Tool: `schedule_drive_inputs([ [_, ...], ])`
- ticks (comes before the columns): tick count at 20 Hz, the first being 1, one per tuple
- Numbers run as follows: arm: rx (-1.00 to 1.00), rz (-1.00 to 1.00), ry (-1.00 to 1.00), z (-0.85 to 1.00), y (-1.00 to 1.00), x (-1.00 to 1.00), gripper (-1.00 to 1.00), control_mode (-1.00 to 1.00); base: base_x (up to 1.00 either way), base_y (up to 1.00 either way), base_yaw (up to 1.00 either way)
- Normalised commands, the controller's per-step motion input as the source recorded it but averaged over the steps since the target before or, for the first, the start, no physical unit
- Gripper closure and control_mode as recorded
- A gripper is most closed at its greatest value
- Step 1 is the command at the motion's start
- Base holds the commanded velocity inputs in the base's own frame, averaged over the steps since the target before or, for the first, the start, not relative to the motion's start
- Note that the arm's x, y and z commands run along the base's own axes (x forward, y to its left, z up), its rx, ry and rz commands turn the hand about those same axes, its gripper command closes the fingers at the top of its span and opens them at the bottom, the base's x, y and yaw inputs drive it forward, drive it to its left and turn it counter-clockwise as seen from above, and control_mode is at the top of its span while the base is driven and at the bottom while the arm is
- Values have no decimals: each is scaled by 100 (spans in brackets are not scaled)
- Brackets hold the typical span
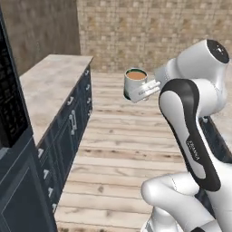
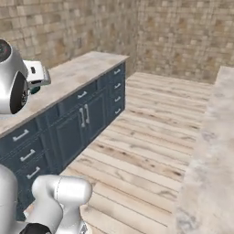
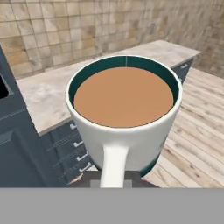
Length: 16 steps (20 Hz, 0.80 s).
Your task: Pick the cup of tea, navigate to the dining table, and place it on the saucer.
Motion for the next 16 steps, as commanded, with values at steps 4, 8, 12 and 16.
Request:
schedule_drive_inputs([
  [4, 0, 0, 0, 0, 0, 0, 100, 100, 0, 14, -100],
  [8, 0, 0, 0, 0, 0, 0, 100, 100, 0, 12, -100],
  [12, 0, 0, 0, 0, 0, 0, 100, 100, 16, 27, -93],
  [16, 0, 0, 0, 0, 0, 0, 100, 100, 95, 97, -38],
])
